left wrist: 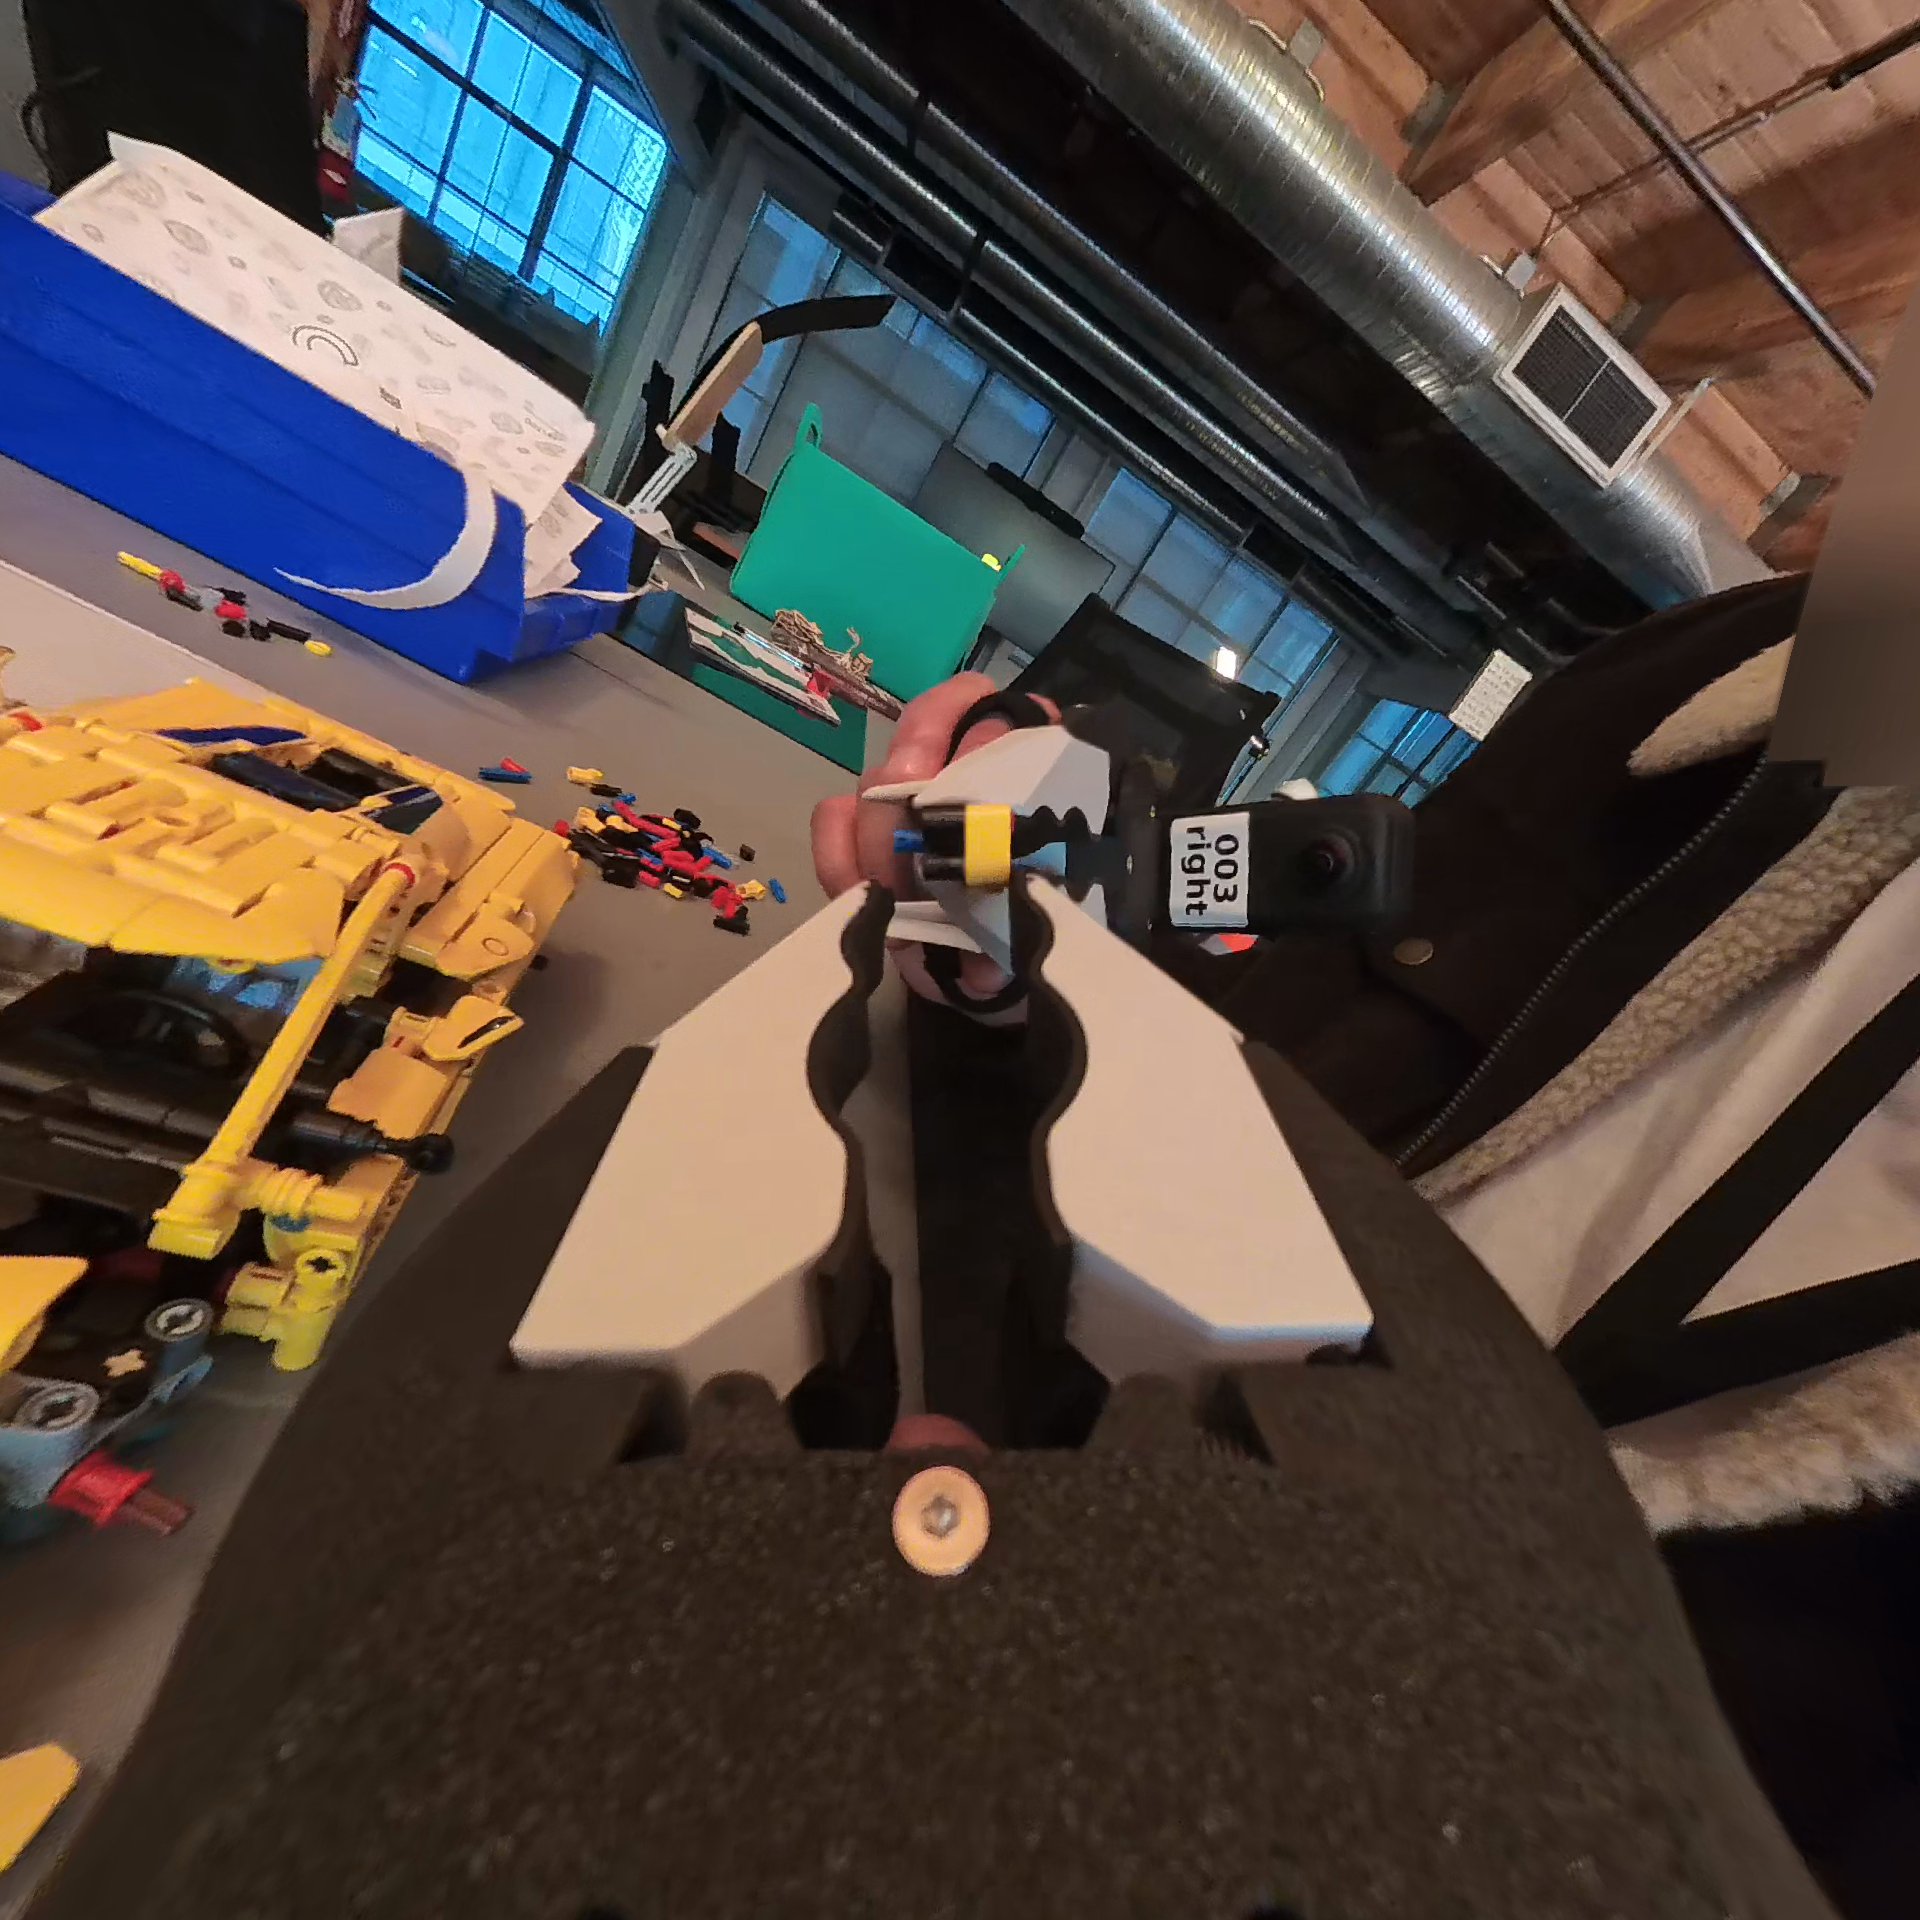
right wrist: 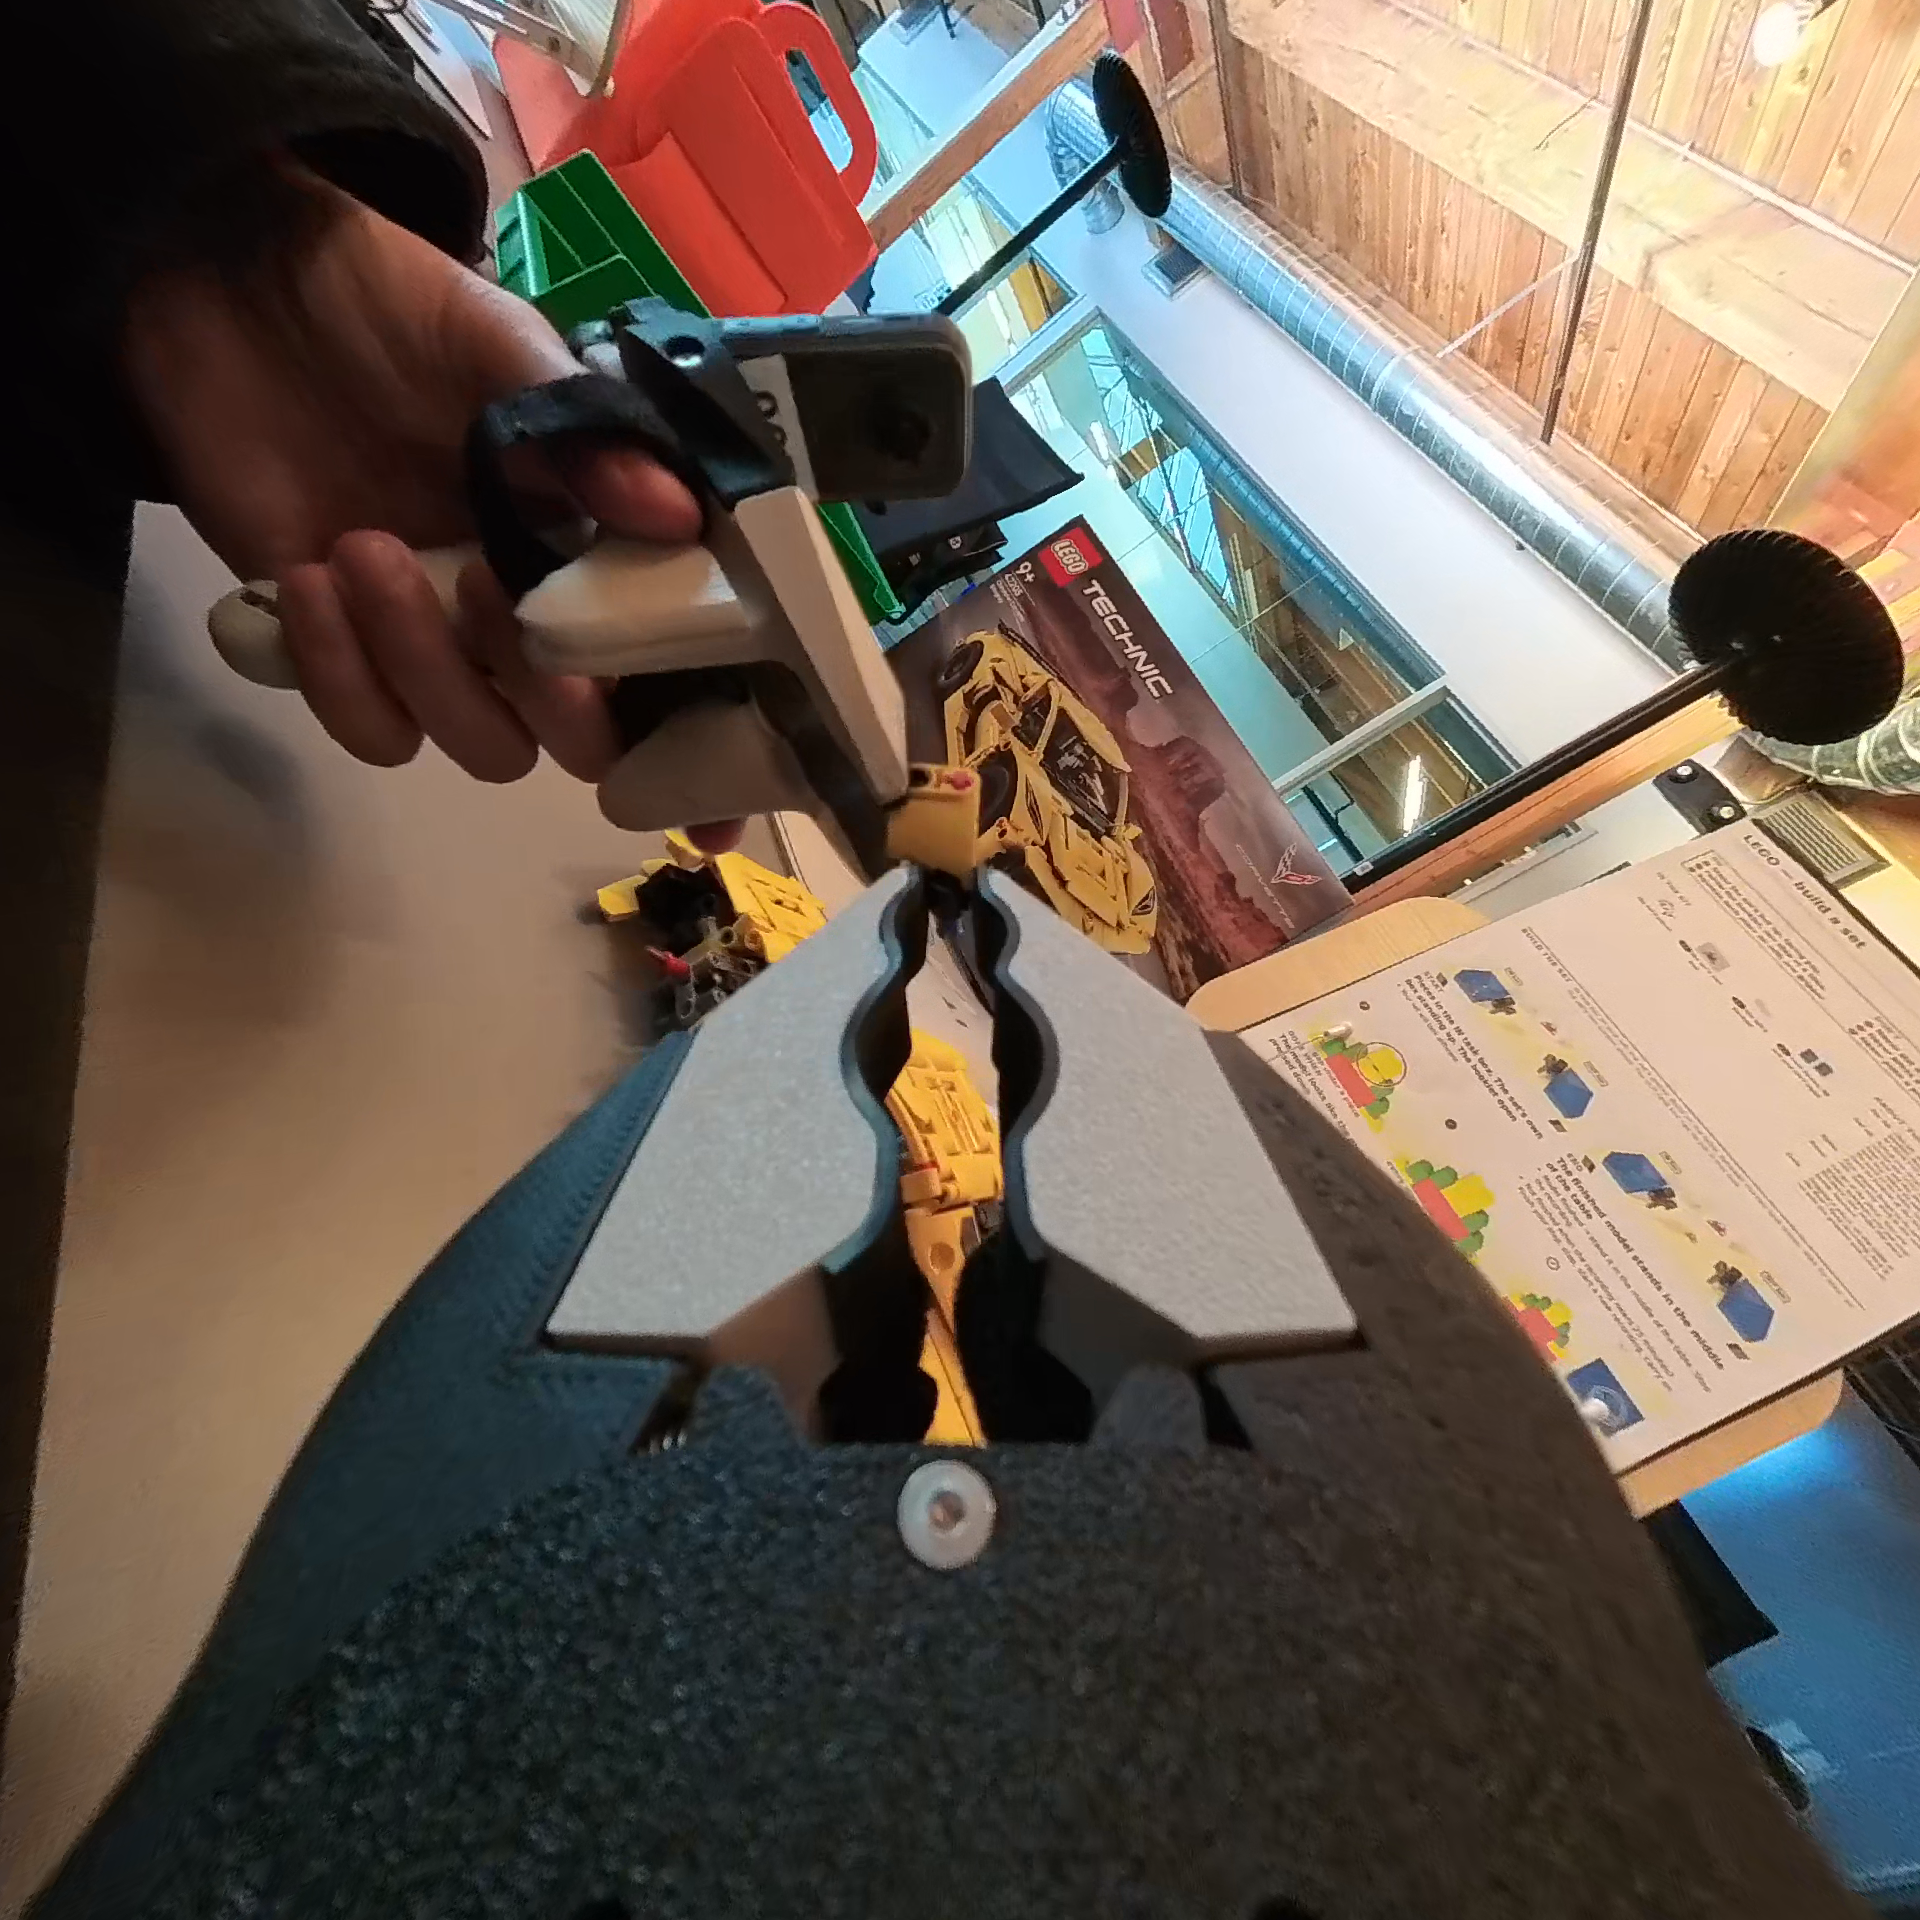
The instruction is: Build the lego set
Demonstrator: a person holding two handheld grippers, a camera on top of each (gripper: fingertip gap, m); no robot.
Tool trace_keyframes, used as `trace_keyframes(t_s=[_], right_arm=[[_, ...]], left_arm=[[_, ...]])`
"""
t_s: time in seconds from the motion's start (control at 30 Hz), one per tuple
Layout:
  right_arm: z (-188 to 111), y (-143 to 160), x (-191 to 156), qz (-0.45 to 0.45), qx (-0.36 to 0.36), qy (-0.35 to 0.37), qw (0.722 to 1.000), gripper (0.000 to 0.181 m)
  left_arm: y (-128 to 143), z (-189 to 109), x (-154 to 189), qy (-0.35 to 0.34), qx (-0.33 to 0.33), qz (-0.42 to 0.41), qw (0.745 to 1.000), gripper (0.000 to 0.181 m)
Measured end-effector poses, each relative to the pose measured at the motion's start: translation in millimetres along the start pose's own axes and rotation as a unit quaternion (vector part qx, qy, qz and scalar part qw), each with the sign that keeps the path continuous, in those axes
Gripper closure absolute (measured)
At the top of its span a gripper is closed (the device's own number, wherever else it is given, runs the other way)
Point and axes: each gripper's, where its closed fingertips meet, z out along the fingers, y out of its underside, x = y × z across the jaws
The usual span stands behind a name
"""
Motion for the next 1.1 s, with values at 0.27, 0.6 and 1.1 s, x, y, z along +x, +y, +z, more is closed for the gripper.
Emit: trace_keyframes(t_s=[0.27, 0.6, 1.1], right_arm=[[2, 3, -10, 0.047, 0.002, -0.029, 0.998, 0.175], [-2, 5, -16, 0.474, 0.010, -0.204, 0.856, 0.151], [-9, -3, -28, 0.514, 0.032, -0.267, 0.815, 0.166]], left_arm=[[3, -1, 1, -0.010, -0.018, 0.034, 0.999, 0.165], [27, 2, -16, -0.088, -0.110, 0.118, 0.983, 0.166], [30, 6, 1, -0.048, -0.110, 0.128, 0.984, 0.166]])
